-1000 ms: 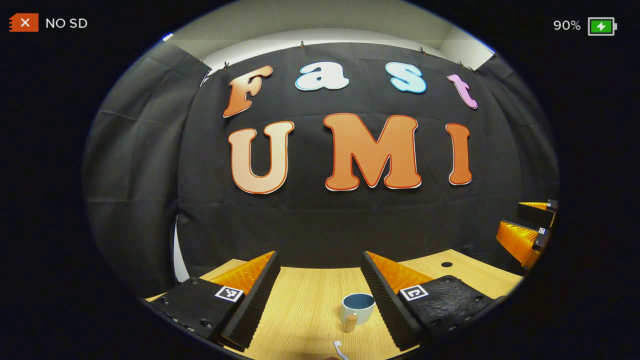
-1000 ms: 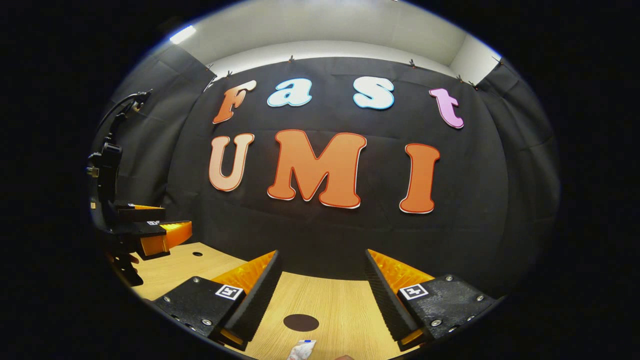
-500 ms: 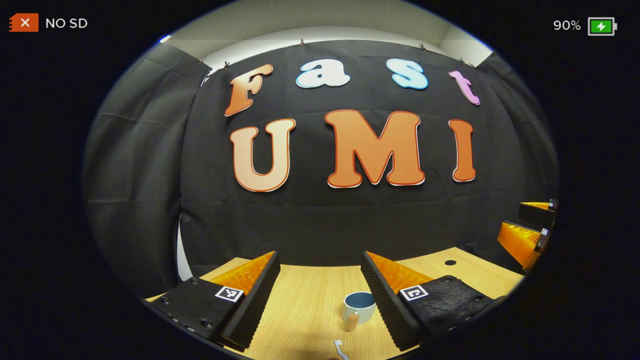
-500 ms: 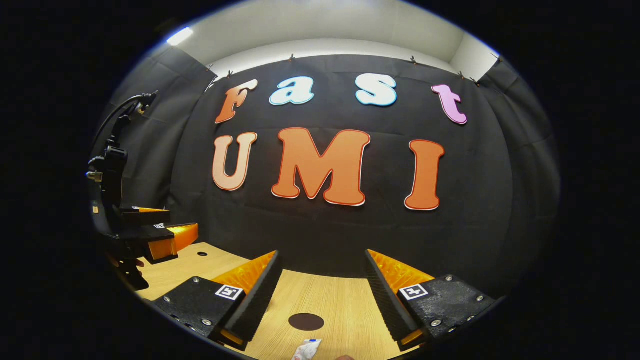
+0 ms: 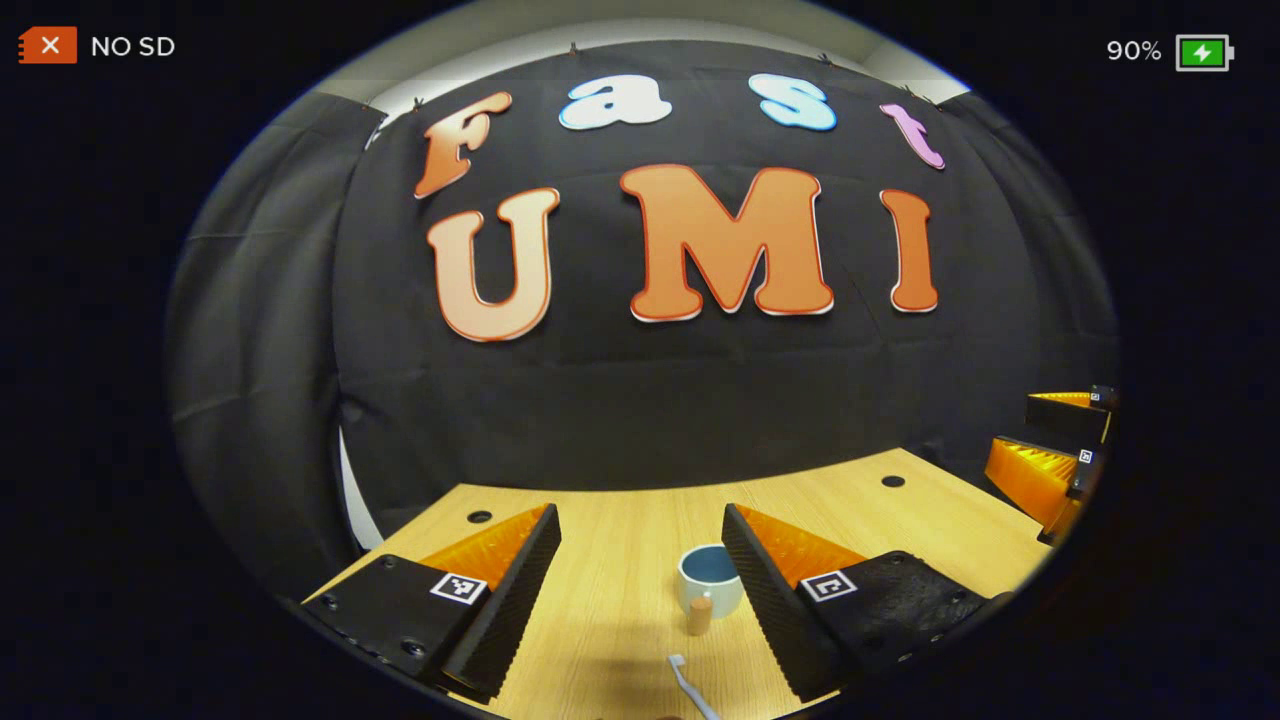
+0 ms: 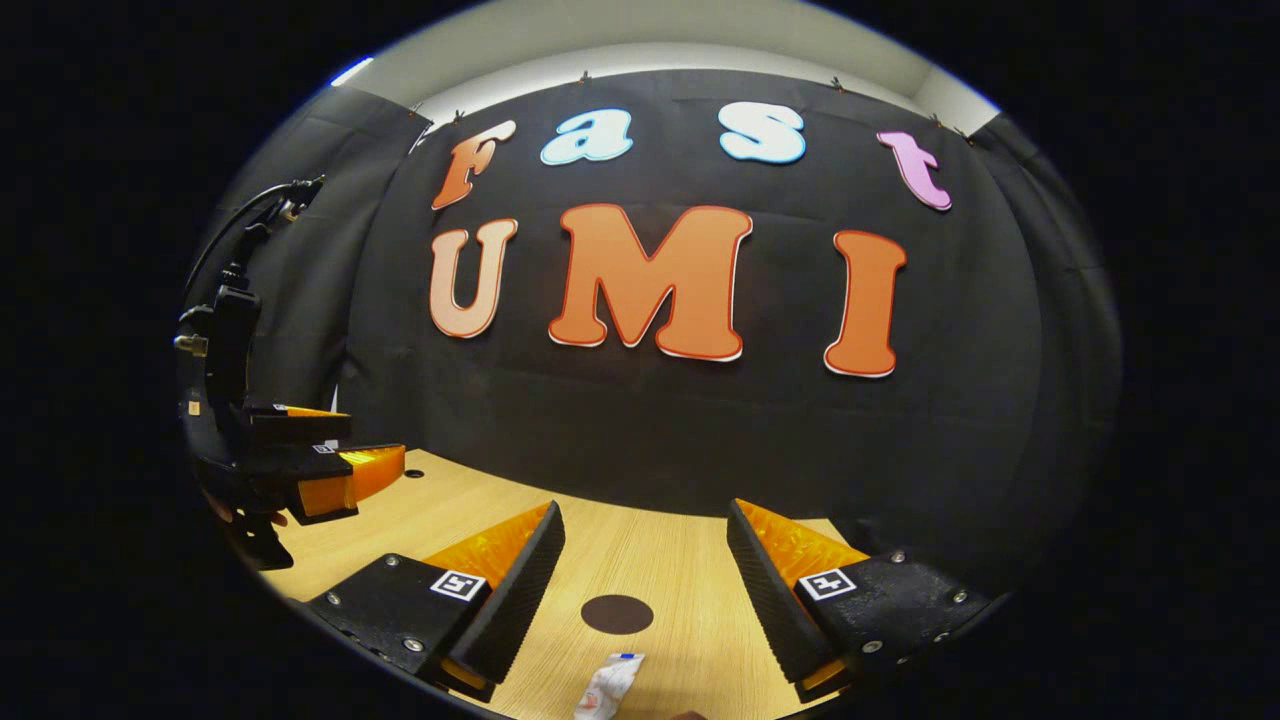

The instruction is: Put the toothbrush and toothpaste on the desktop into the cup, then pick up the cup and place it on the coaster on the desktop.

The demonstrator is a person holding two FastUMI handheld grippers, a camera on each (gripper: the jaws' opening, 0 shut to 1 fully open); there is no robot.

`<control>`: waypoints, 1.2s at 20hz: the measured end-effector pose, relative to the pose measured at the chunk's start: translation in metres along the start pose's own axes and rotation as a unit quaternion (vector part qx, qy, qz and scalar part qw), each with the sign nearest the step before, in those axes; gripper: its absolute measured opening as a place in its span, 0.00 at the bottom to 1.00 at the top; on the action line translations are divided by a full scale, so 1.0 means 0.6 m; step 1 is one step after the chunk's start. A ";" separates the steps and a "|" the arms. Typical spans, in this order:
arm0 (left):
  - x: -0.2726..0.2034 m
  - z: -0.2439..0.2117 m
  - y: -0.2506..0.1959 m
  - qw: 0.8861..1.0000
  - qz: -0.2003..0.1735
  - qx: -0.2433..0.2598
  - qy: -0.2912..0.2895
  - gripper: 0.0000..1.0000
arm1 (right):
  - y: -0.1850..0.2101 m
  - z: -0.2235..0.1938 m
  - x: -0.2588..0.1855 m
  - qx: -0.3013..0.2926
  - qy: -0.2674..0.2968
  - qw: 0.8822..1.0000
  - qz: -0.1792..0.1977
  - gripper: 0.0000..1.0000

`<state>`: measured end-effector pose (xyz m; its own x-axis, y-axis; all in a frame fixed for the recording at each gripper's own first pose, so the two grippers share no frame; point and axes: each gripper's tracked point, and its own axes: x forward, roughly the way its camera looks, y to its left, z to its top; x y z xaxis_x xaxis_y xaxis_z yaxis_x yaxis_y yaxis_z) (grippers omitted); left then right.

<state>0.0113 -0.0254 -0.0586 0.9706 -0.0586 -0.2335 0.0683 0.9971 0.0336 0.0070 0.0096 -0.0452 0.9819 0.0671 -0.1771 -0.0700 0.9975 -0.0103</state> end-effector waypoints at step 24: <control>-0.001 -0.350 -0.083 0.882 -0.070 -0.095 0.456 0.89 | 0.073 -0.349 0.042 0.037 0.391 0.917 0.068 0.86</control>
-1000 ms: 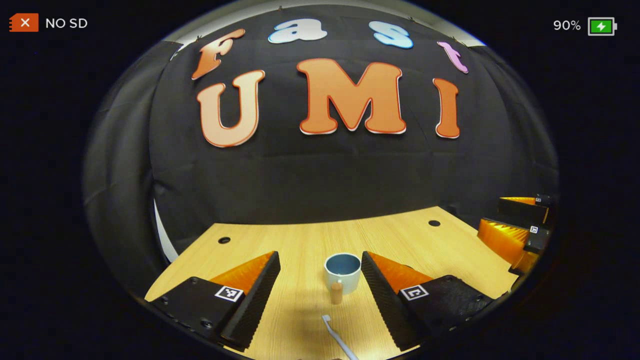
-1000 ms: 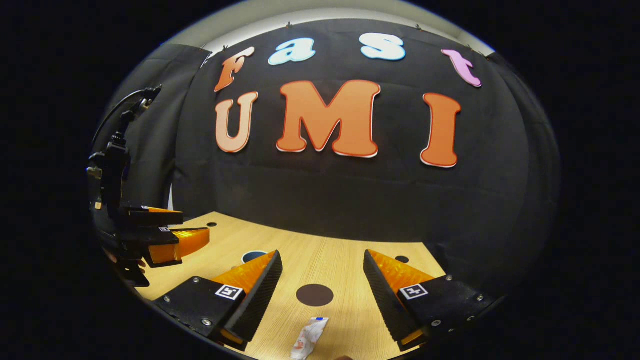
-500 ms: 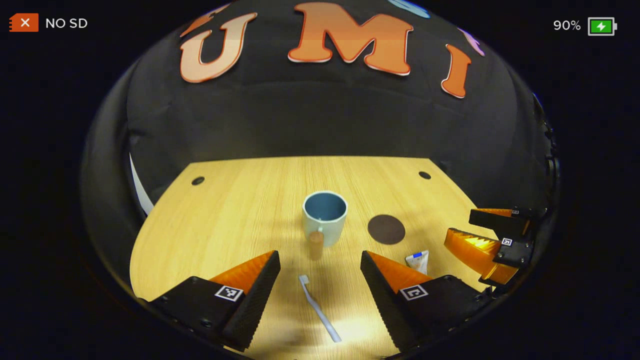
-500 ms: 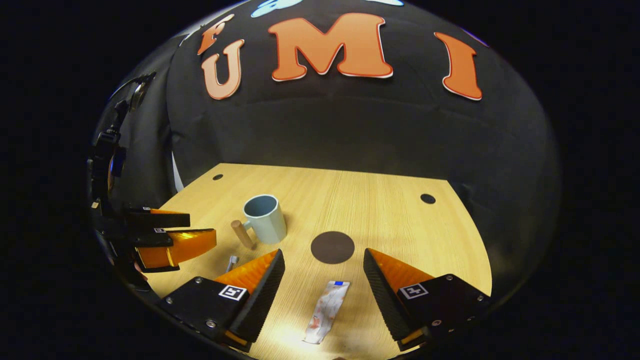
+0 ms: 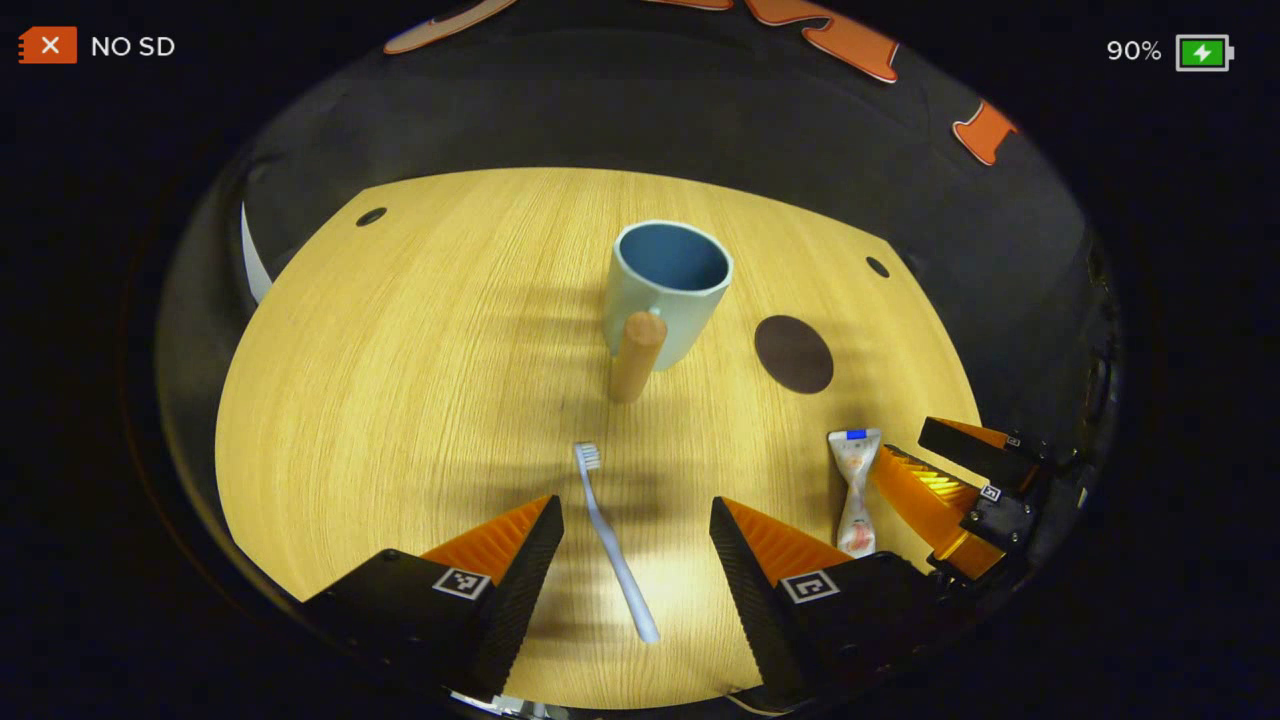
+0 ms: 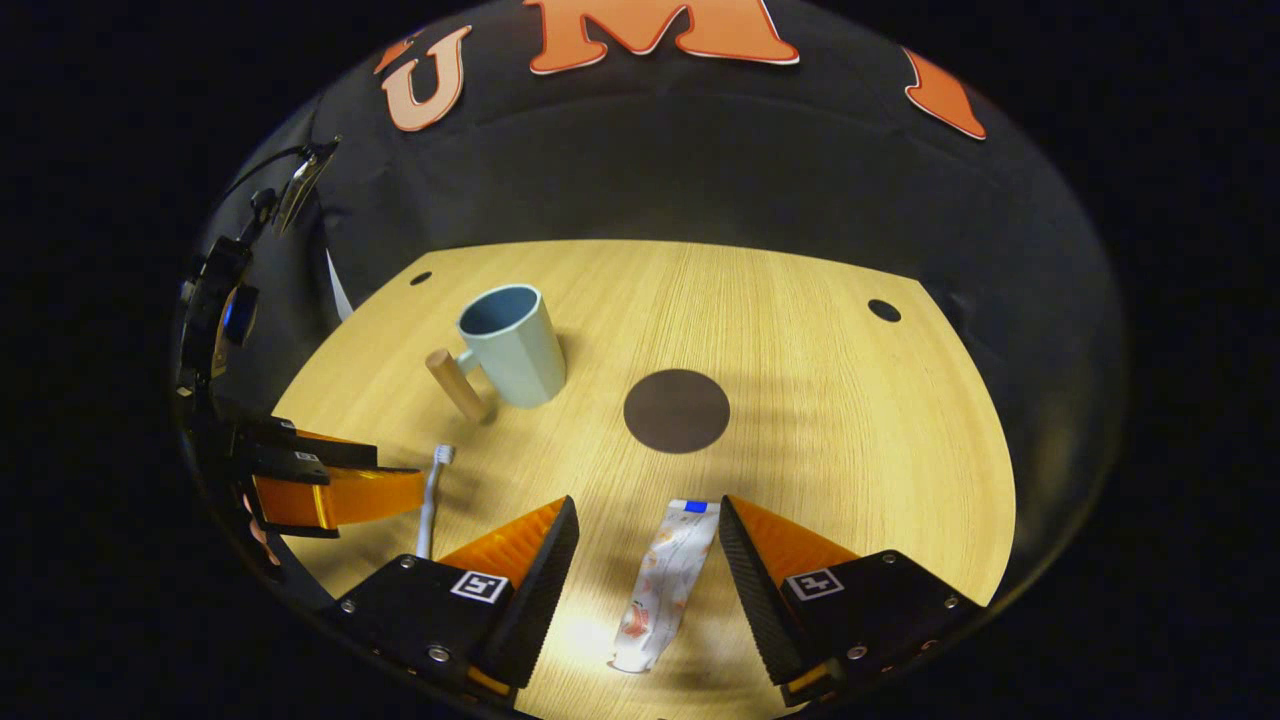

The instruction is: Put the toothbrush and toothpaste on the desktop into the cup, then pick up the cup and place it on the coaster on the desktop.

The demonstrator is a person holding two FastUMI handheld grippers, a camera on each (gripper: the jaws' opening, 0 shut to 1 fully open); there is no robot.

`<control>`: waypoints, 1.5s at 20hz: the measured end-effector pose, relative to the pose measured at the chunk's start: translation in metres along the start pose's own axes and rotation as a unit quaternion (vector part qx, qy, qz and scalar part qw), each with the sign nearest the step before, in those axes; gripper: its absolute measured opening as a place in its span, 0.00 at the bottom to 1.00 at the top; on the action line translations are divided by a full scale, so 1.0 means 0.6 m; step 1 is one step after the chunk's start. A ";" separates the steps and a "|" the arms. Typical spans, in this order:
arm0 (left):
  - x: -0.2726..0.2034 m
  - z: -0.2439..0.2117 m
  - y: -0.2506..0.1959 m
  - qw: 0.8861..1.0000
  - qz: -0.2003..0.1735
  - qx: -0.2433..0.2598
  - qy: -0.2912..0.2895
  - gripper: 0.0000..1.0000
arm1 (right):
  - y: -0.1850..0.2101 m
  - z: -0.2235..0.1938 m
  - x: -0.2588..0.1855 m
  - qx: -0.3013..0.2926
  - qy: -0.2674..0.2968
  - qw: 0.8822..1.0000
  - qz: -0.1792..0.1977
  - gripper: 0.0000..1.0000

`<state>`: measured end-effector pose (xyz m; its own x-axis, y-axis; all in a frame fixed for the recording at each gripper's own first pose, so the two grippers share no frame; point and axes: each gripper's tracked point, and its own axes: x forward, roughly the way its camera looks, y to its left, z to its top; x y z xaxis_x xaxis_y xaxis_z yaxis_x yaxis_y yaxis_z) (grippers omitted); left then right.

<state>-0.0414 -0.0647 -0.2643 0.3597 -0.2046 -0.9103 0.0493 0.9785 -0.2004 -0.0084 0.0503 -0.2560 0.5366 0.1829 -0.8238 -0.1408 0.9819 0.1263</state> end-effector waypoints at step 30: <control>0.040 -0.014 0.022 0.995 0.031 -0.037 0.085 0.07 | -0.029 -0.075 0.052 0.101 0.065 0.992 0.034 0.10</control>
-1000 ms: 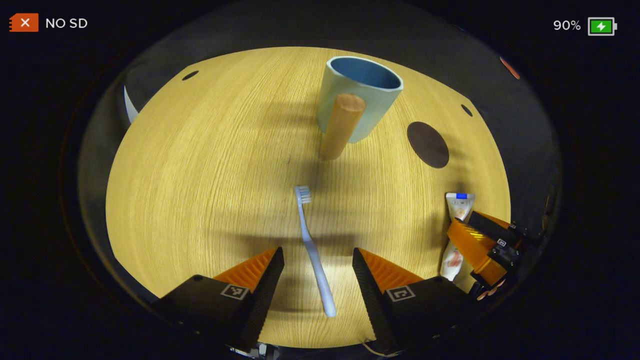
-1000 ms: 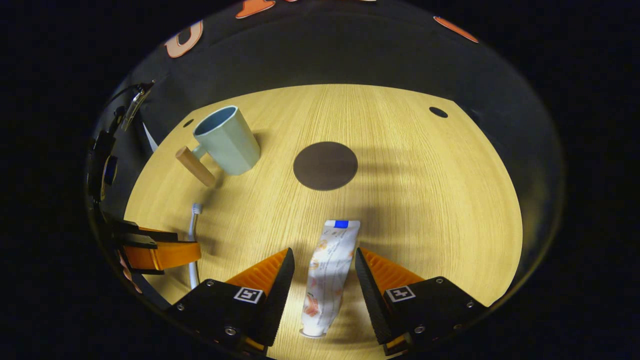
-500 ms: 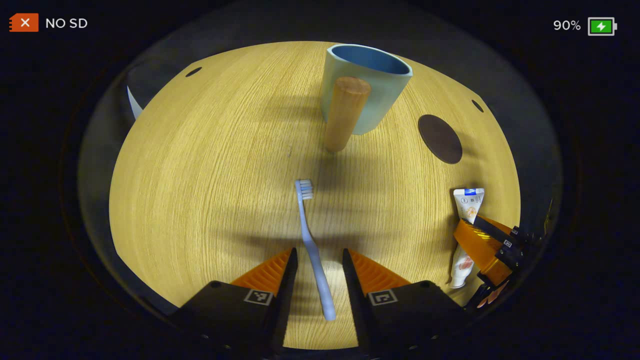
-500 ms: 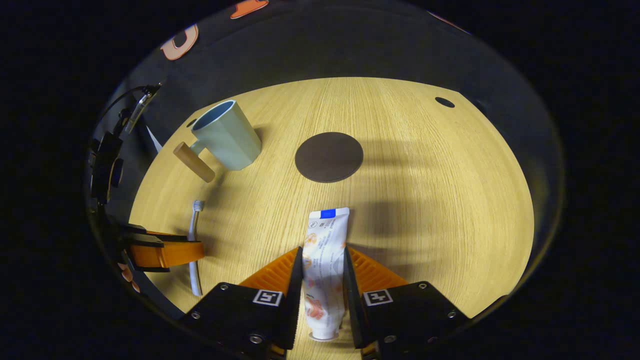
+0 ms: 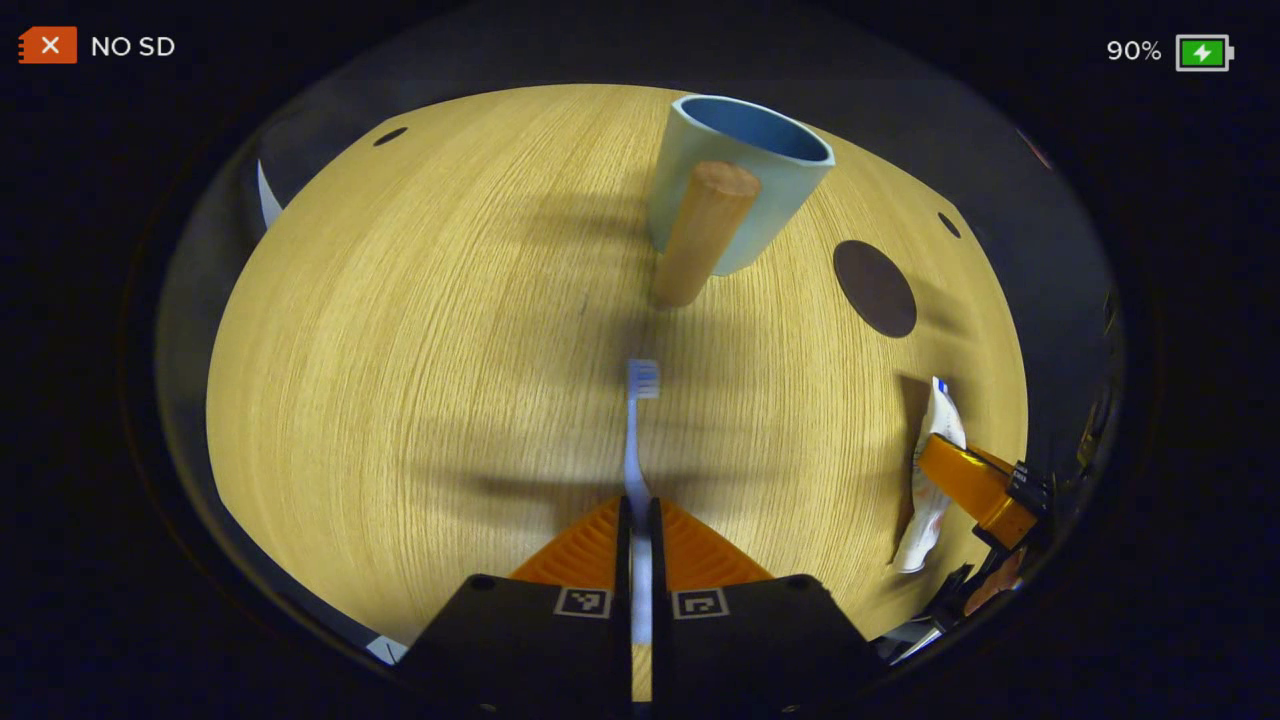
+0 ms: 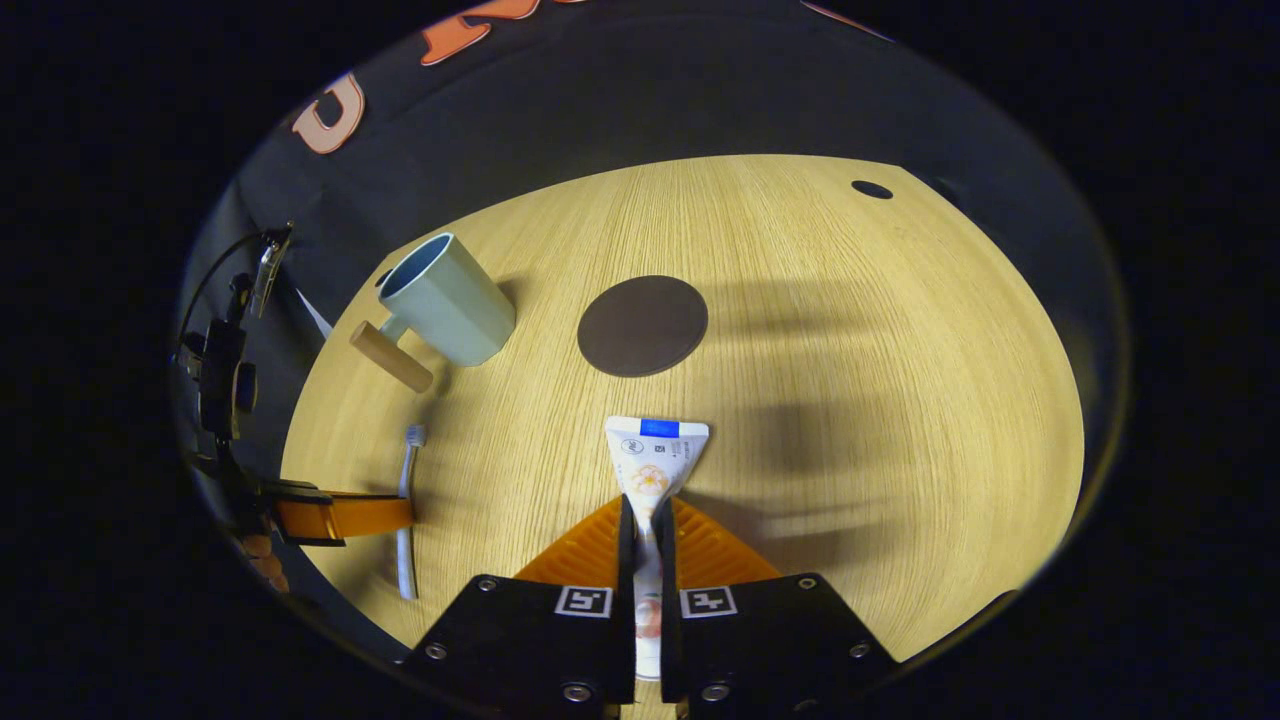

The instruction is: Put the toothbrush and toothpaste on the desktop into the cup, then pick up the cup and place it on the coaster on the desktop.

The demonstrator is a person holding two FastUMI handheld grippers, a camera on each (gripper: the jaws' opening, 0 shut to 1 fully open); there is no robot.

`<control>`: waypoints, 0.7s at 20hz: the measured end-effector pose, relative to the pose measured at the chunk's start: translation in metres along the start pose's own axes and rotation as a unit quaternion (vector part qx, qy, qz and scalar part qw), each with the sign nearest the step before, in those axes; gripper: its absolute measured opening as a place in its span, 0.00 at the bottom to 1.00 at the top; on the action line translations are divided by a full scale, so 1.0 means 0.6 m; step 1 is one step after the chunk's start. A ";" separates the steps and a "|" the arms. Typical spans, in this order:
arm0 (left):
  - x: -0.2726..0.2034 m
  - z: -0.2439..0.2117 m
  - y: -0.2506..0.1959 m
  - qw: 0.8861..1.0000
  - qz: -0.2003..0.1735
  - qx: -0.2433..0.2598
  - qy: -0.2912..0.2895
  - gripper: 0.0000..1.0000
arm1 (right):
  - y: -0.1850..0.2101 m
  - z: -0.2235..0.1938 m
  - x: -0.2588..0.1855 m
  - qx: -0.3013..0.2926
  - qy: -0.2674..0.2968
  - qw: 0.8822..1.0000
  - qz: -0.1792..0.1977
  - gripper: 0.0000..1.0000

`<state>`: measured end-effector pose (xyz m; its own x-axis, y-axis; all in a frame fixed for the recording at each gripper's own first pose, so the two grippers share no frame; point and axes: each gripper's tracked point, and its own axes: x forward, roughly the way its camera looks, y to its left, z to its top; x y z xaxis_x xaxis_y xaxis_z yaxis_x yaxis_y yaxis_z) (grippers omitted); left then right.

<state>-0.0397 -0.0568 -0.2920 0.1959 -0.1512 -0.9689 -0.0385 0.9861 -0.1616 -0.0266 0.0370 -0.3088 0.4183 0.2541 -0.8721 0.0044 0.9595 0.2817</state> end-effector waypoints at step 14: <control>-0.031 0.066 0.020 1.000 -0.002 0.002 -0.019 0.19 | 0.012 0.016 -0.009 -0.023 -0.042 0.998 0.026 0.10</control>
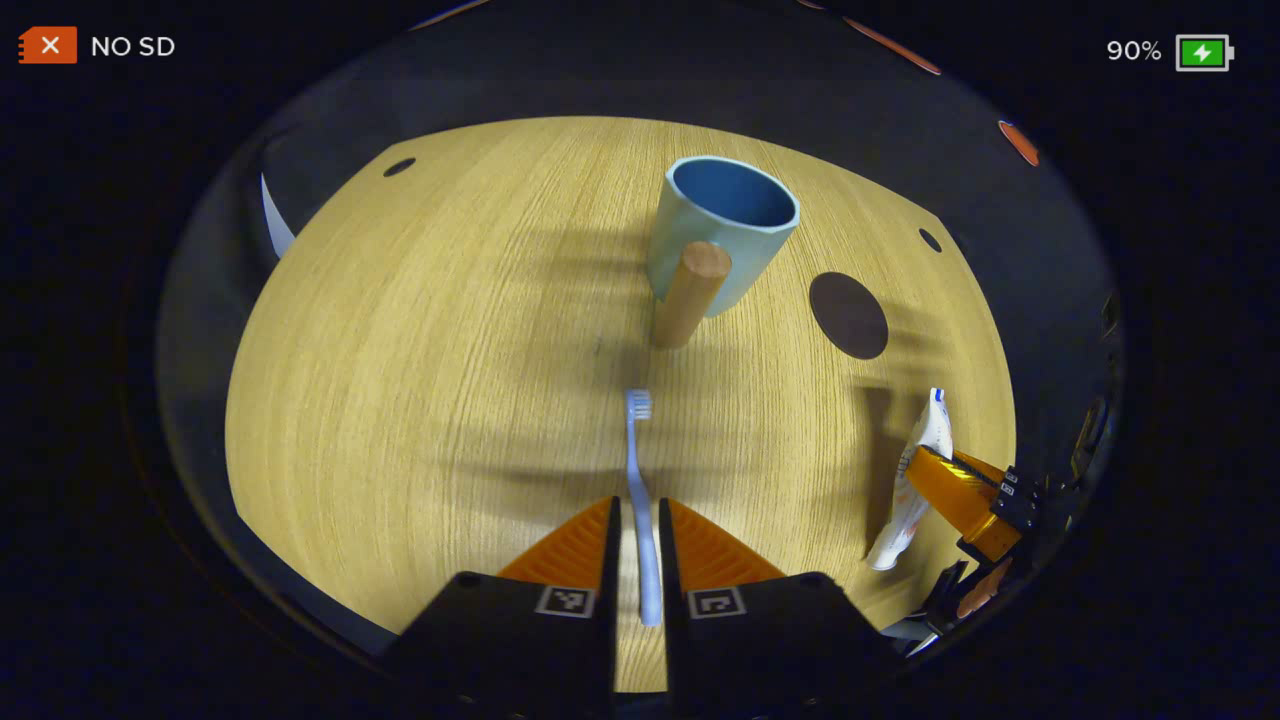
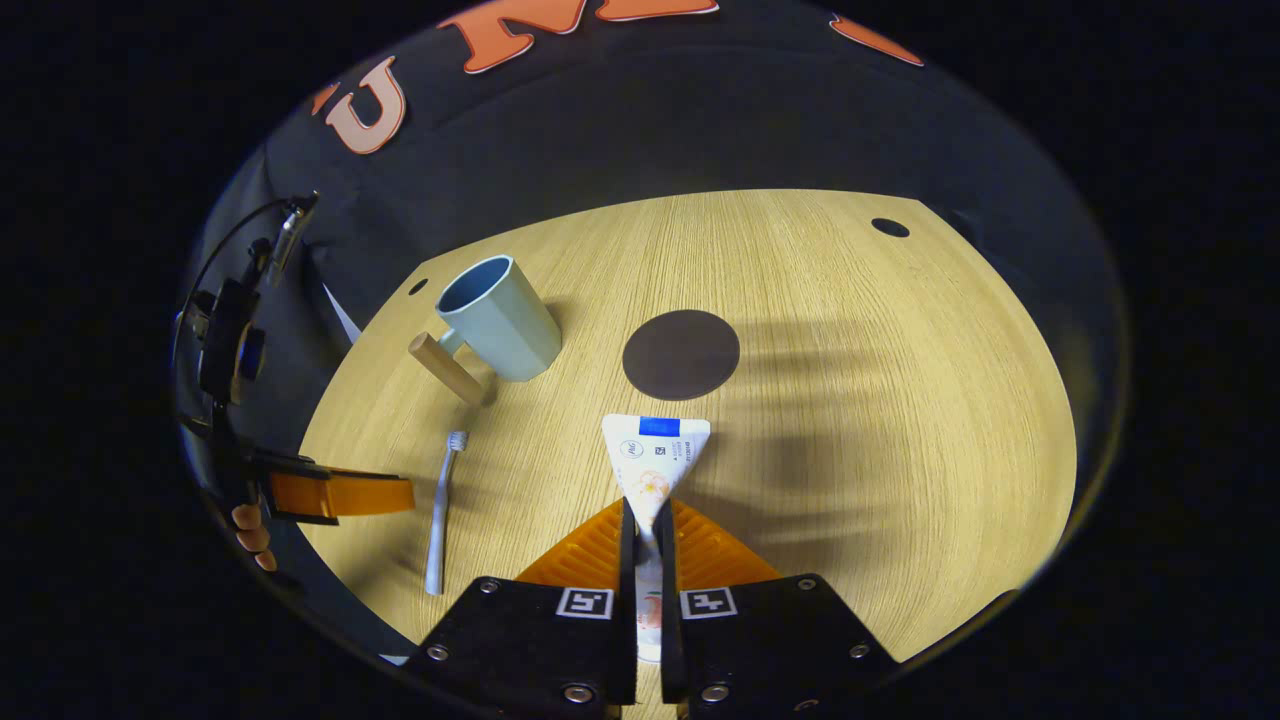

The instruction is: Put the toothbrush and toothpaste on the desktop into the cup, then pick up the cup and place it on the coaster on the desktop.

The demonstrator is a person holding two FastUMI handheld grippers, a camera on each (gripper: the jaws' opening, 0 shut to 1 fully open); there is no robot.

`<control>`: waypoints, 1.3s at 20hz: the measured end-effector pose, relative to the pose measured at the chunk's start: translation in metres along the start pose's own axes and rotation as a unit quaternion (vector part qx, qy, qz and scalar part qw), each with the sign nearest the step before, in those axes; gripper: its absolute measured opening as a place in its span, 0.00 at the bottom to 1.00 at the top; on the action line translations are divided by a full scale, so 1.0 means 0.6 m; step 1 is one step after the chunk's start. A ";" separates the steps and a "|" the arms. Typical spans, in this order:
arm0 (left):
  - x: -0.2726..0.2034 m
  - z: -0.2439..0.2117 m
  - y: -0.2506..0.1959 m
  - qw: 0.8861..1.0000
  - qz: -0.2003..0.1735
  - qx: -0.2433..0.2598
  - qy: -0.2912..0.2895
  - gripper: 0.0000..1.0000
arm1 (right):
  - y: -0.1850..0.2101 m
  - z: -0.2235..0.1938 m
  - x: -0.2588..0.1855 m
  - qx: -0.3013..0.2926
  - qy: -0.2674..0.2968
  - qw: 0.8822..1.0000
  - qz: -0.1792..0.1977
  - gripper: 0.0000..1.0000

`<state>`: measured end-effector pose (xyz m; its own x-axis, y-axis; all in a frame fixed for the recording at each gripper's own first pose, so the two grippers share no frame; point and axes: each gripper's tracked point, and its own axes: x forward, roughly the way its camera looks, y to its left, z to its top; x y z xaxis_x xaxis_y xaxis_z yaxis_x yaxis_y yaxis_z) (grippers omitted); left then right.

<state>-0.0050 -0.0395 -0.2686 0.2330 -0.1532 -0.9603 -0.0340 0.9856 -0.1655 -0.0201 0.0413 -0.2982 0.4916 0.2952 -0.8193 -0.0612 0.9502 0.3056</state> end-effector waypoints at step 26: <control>0.100 0.022 0.009 0.998 0.056 0.001 0.024 0.61 | 0.034 0.028 -0.045 -0.006 -0.043 0.997 0.067 0.04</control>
<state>0.0217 -0.0424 -0.3242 0.1804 -0.0459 -0.9825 -0.0544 0.9969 -0.0566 -0.0200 0.0509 -0.2614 0.5506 0.4099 -0.7272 -0.1411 0.9043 0.4029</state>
